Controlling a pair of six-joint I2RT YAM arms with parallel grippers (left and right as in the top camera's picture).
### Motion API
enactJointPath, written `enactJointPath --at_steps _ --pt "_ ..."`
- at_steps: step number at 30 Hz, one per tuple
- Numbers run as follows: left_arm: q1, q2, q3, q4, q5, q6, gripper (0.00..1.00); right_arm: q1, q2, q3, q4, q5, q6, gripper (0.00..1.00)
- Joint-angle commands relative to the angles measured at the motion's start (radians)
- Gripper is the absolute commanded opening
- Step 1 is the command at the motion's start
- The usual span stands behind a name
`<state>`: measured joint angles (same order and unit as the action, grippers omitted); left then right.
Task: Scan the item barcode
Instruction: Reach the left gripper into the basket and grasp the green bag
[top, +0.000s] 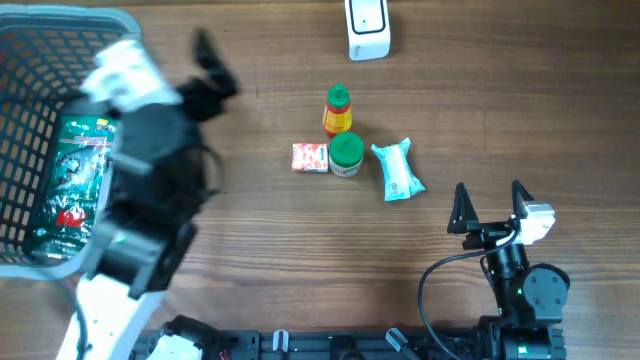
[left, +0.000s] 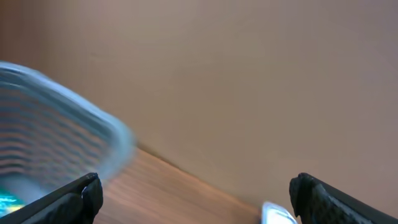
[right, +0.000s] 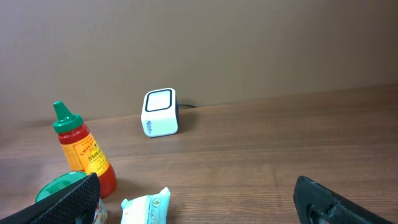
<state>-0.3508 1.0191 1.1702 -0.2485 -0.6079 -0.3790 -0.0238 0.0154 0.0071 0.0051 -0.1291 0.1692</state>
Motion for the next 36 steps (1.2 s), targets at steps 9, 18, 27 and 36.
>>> enactJointPath --at_steps 9,18,27,36 --pt "0.657 0.016 0.017 -0.143 0.417 -0.055 1.0 0.004 -0.008 -0.002 0.005 0.006 -0.01 1.0" --pt "0.873 0.281 0.017 -0.283 0.649 0.014 1.0 0.004 -0.008 -0.002 0.005 0.006 -0.01 1.0" --pt "0.87 0.538 0.017 -0.42 0.668 0.127 1.0 0.004 -0.008 -0.002 0.005 0.006 -0.01 1.0" --pt "0.864 0.646 0.016 -0.415 0.748 0.462 0.96 0.004 -0.008 -0.002 0.005 0.006 -0.01 1.0"
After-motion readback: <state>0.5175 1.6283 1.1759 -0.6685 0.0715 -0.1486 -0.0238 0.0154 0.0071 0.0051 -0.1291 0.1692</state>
